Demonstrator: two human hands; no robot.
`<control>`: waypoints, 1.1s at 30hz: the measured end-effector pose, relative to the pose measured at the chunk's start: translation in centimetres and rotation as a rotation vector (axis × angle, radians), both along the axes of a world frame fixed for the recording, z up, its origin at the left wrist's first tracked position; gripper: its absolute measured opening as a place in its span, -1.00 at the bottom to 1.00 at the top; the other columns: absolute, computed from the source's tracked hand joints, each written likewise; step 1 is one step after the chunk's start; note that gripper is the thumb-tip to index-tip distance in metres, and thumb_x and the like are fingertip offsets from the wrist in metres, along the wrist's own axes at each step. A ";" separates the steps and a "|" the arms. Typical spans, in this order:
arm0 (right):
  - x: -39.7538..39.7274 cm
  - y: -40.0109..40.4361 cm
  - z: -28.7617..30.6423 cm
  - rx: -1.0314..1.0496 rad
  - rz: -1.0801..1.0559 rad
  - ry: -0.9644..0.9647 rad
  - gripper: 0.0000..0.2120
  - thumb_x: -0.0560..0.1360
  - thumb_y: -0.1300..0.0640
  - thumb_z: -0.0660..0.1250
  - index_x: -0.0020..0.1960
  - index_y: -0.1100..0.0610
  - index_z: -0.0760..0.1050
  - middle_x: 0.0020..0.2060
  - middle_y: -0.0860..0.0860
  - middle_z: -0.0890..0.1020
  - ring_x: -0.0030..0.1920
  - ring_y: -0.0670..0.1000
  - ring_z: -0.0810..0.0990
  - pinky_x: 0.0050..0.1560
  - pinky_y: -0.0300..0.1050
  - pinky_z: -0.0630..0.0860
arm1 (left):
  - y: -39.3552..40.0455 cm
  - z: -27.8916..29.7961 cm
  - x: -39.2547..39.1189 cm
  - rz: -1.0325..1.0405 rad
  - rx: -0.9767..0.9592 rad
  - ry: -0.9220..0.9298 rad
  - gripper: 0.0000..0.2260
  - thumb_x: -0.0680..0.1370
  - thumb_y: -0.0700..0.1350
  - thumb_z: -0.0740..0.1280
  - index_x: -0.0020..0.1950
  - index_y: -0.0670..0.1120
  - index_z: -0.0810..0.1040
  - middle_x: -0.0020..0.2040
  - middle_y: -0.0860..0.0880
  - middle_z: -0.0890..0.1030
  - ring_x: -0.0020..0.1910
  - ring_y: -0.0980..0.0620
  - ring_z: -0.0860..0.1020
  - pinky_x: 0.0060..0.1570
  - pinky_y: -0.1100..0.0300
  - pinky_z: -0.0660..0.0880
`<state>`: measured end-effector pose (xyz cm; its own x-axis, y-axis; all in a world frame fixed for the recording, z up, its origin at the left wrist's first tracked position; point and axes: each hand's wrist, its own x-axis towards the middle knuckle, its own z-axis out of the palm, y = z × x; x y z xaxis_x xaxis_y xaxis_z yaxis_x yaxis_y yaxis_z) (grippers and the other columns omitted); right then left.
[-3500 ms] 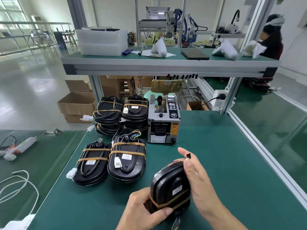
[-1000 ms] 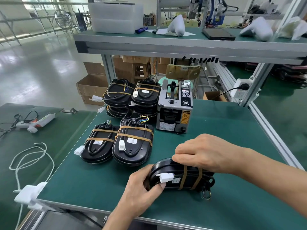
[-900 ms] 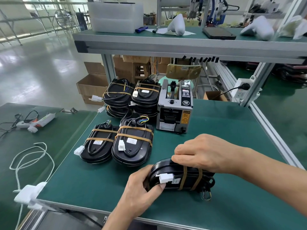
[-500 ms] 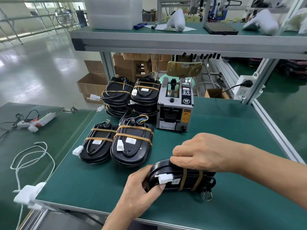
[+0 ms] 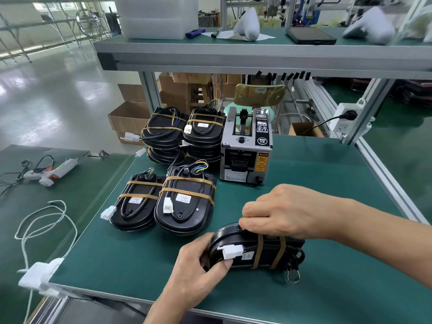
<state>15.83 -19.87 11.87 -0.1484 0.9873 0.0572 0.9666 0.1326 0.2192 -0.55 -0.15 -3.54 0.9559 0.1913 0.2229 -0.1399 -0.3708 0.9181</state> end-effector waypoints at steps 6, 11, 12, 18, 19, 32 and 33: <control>-0.1 -0.1 0.0 -0.007 -0.007 0.005 -0.84 0.62 0.28 0.25 0.06 0.16 0.60 -0.13 0.03 0.55 -0.33 0.09 0.43 -0.44 0.05 0.45 | -0.1 0.3 0.0 -0.002 0.002 -0.005 -0.79 0.54 -0.02 0.45 0.17 0.08 0.67 -0.12 0.01 0.66 -0.16 0.07 0.59 -0.14 0.19 0.56; -0.3 -0.2 0.0 -0.024 -0.012 -0.011 -0.87 0.64 0.27 0.26 0.07 0.15 0.59 -0.13 0.03 0.54 -0.30 0.09 0.44 -0.42 0.06 0.46 | 0.0 0.2 0.0 -0.007 0.010 -0.004 -0.77 0.56 -0.02 0.46 0.21 0.08 0.67 -0.09 0.01 0.67 -0.14 0.07 0.62 -0.12 0.14 0.58; -0.3 -0.2 0.1 -0.030 -0.012 -0.014 -0.86 0.64 0.26 0.25 0.08 0.14 0.58 -0.12 0.02 0.54 -0.29 0.09 0.45 -0.41 0.06 0.46 | 0.0 0.2 0.0 -0.007 0.010 -0.004 -0.76 0.56 -0.02 0.46 0.22 0.07 0.67 -0.08 0.00 0.67 -0.12 0.05 0.63 -0.10 0.12 0.59; -0.5 -0.1 0.2 -0.056 -0.017 -0.050 -0.82 0.66 0.25 0.21 0.12 0.14 0.58 -0.10 0.02 0.55 -0.26 0.10 0.48 -0.40 0.06 0.47 | 0.0 0.1 -0.1 0.013 0.017 0.009 -0.78 0.54 -0.02 0.46 0.17 0.03 0.67 -0.13 -0.02 0.65 -0.17 0.04 0.59 -0.15 0.07 0.56; -0.5 -0.1 0.2 -0.053 -0.016 -0.055 -0.82 0.65 0.26 0.21 0.12 0.15 0.58 -0.09 0.02 0.56 -0.26 0.10 0.49 -0.41 0.05 0.47 | 0.0 0.1 -0.1 0.018 0.016 0.013 -0.79 0.53 -0.02 0.46 0.16 0.02 0.67 -0.14 -0.02 0.64 -0.18 0.06 0.57 -0.16 0.09 0.55; -1.3 -2.1 -2.0 0.332 -0.303 0.384 -0.72 0.61 0.19 0.39 0.30 0.11 0.65 0.12 -0.03 0.68 0.02 0.02 0.66 -0.06 0.01 0.62 | 0.0 0.2 -0.2 0.021 0.009 0.014 -0.81 0.51 -0.04 0.46 0.10 0.01 0.68 -0.14 0.00 0.65 -0.17 0.03 0.59 -0.12 -0.01 0.59; -2.0 -2.4 -2.4 0.351 -0.330 0.427 -0.71 0.63 0.12 0.37 0.33 0.08 0.64 0.17 -0.05 0.67 0.10 -0.01 0.64 0.03 -0.01 0.60 | 0.0 0.3 -0.2 0.018 0.006 0.013 -0.81 0.51 -0.04 0.46 0.11 0.02 0.68 -0.14 0.01 0.66 -0.16 0.04 0.60 -0.12 0.02 0.59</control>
